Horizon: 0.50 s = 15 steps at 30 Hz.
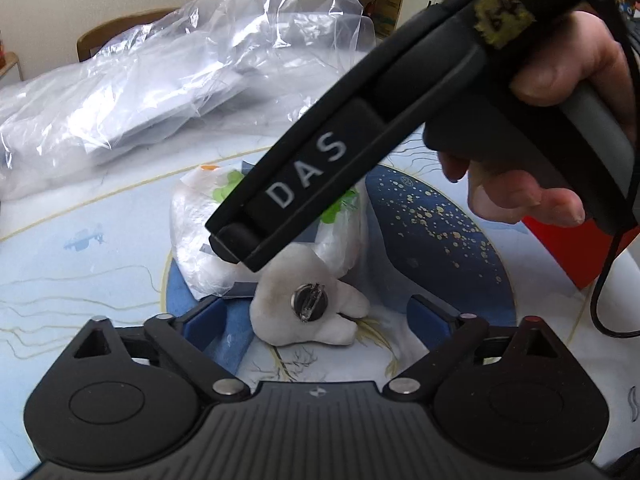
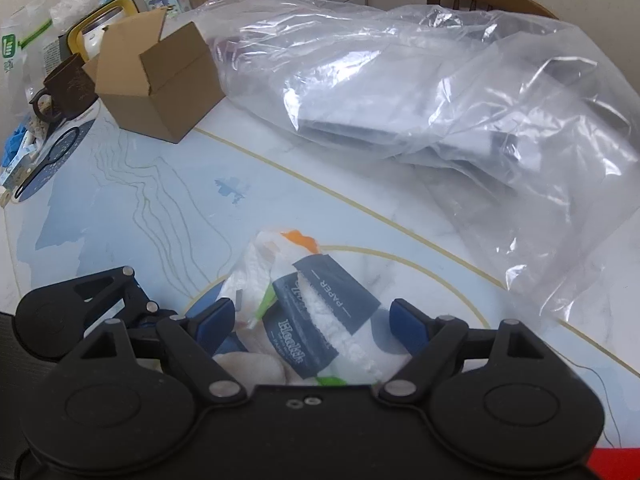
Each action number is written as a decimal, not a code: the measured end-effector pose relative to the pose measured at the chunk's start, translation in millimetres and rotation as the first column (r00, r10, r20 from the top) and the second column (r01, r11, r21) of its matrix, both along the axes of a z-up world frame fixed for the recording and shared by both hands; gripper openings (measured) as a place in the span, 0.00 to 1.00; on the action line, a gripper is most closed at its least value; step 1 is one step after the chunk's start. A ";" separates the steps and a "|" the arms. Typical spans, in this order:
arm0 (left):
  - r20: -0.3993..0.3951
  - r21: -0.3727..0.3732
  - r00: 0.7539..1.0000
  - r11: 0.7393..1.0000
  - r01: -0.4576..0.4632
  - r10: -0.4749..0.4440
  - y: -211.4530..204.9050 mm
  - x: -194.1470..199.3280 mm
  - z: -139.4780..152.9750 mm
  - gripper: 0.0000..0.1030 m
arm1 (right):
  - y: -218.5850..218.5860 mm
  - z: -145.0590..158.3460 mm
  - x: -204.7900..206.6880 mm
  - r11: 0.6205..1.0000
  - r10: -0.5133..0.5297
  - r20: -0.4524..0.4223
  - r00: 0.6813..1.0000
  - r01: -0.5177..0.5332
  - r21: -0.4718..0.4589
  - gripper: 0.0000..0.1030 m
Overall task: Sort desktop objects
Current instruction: 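Grasp the white plush toy with the left tool while the right tool grasps the tissue pack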
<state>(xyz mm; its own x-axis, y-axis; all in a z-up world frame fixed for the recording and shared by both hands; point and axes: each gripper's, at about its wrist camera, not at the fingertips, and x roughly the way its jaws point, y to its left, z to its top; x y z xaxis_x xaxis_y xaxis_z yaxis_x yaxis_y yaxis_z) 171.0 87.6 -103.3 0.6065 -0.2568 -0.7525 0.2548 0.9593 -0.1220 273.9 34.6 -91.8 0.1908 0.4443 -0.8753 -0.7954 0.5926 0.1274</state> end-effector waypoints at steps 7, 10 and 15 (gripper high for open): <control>0.028 0.042 1.000 0.999 0.009 -0.010 -3.1 -3.7 -1.3 0.80 | -1.6 -11.5 10.0 1.000 -0.030 -0.022 0.999 0.030 -0.008 0.81; 0.040 0.068 0.999 0.998 0.006 -0.009 -5.9 -5.2 -0.9 0.71 | -3.6 -15.9 13.2 0.998 -0.056 -0.032 0.998 0.055 -0.017 0.79; 0.051 0.087 0.999 0.996 -0.003 -0.001 -5.6 -7.2 -0.7 0.59 | -13.2 -14.7 17.5 0.995 -0.102 -0.055 0.993 0.102 -0.002 0.70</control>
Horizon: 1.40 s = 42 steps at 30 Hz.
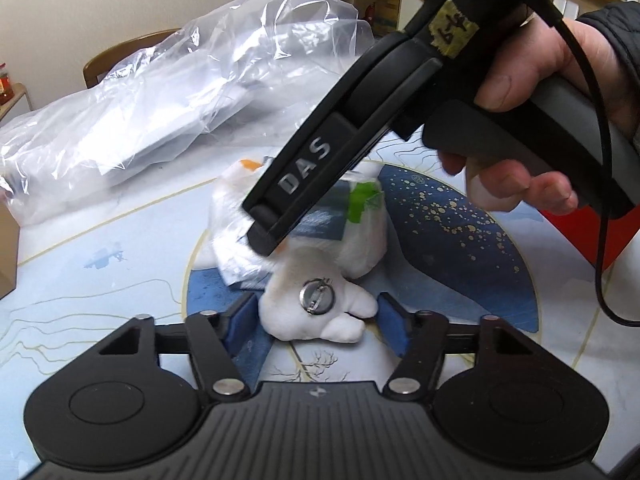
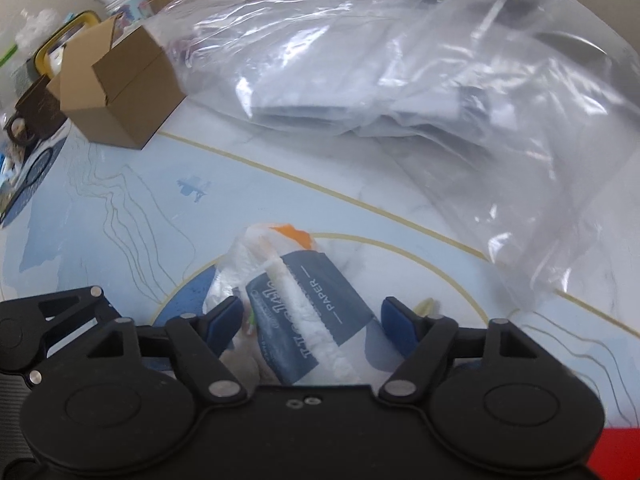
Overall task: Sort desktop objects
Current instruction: 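Grasp the white plush toy with the left tool while the right tool grasps the tissue pack, then lift the plush toy and tissue pack and carry both over the shoebox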
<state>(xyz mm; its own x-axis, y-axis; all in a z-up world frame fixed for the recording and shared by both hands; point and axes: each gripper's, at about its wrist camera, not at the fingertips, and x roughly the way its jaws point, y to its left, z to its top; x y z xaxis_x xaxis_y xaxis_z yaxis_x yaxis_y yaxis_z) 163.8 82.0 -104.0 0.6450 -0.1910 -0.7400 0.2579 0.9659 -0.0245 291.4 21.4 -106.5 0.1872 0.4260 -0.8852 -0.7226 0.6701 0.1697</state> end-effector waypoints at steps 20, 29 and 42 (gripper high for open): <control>-0.008 0.002 1.000 1.000 -0.002 0.002 -3.4 -2.9 1.2 0.52 | -62.5 7.6 -22.2 0.971 -0.234 -0.058 0.971 0.236 0.041 0.37; -0.039 -0.013 0.999 1.000 0.001 -0.001 -6.4 -23.1 5.4 0.52 | -76.7 17.0 -55.9 0.958 -0.280 -0.076 0.957 0.284 0.049 0.32; -0.020 -0.029 0.999 0.999 0.029 -0.030 -23.3 -48.3 36.8 0.52 | -119.6 47.9 -98.1 0.920 -0.367 -0.086 0.926 0.375 0.118 0.30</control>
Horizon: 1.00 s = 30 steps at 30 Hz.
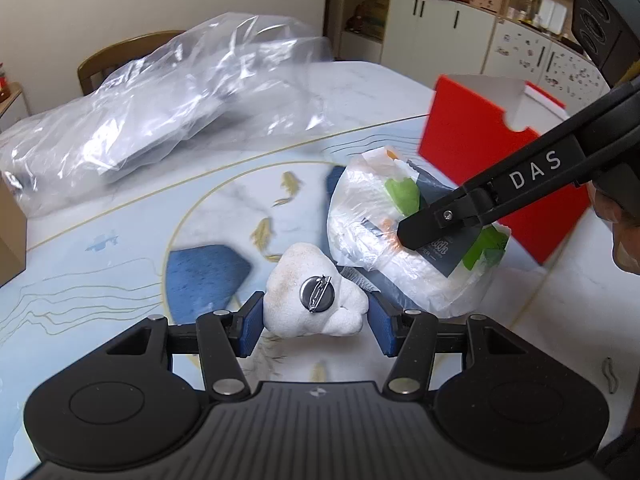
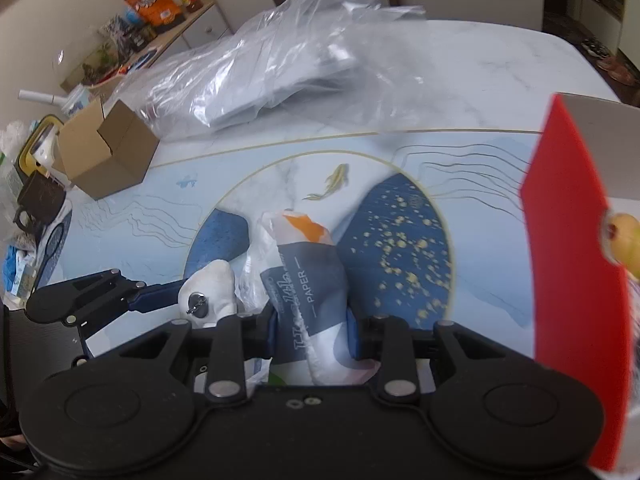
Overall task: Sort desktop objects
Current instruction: 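Lift the plush toy and tissue pack and carry both over the shoebox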
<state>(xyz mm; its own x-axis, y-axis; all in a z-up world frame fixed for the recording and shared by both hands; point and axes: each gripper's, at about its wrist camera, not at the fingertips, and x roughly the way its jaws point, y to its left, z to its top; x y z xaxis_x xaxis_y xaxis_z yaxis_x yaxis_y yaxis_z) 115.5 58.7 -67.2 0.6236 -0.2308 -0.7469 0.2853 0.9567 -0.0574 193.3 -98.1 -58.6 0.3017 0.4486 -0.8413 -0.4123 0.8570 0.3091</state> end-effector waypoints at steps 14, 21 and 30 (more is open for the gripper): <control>0.032 0.030 0.991 0.991 0.131 -0.132 -55.0 -20.5 43.3 0.52 | -61.4 35.4 -36.1 0.993 -0.116 0.027 0.993 0.115 0.035 0.30; 0.061 0.009 0.982 0.983 0.181 -0.181 -87.7 -23.1 66.3 0.52 | -102.7 54.1 -49.3 0.983 -0.175 0.066 0.982 0.171 0.061 0.30; 0.114 0.031 0.966 0.972 0.231 -0.234 -137.0 -22.3 85.8 0.52 | -165.2 69.0 -58.3 0.961 -0.268 0.108 0.957 0.258 0.095 0.30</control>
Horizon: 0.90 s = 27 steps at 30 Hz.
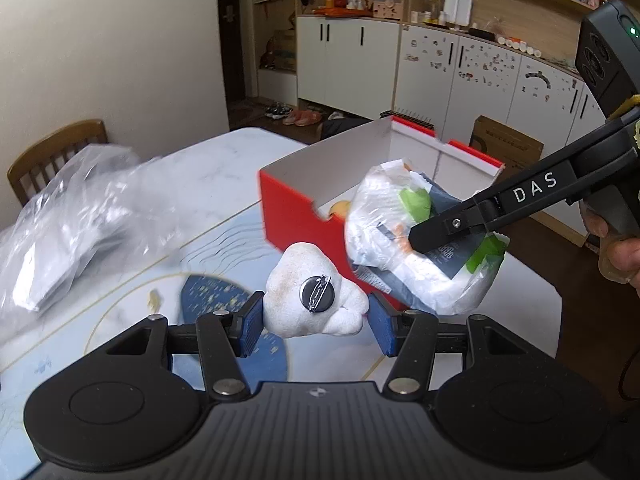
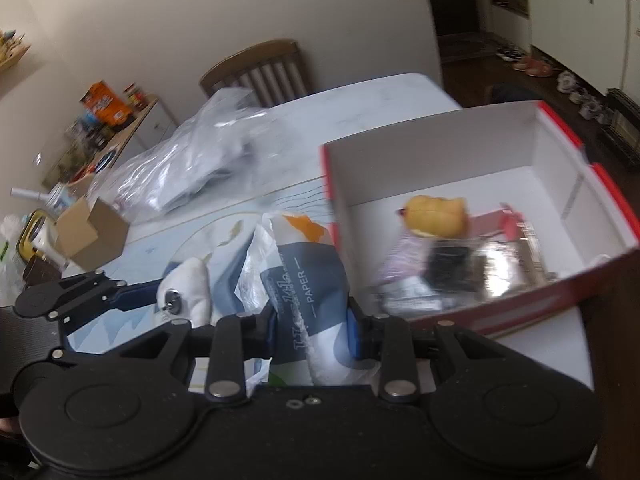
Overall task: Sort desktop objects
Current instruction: 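Lift the plush toy and tissue pack and carry both over the shoebox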
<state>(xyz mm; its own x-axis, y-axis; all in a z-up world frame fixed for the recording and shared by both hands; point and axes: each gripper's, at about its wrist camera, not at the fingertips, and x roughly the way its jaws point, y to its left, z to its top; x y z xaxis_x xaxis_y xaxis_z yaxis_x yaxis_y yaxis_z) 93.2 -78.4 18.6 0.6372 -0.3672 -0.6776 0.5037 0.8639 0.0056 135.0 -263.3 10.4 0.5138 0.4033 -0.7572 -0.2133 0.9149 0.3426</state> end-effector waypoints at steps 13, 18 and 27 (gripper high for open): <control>0.025 0.035 0.998 0.998 0.049 -0.050 -75.6 13.0 10.1 0.52 | -79.9 7.4 3.6 0.996 -0.086 0.058 0.995 0.085 0.021 0.30; 0.033 0.046 0.997 0.997 0.064 -0.066 -101.6 22.3 12.0 0.52 | -110.1 10.1 12.3 0.993 -0.120 0.085 0.989 0.119 0.023 0.30; 0.028 0.072 0.996 0.994 0.079 -0.081 -132.0 47.7 12.5 0.52 | -144.9 10.7 38.9 0.988 -0.149 0.120 0.982 0.152 -0.022 0.30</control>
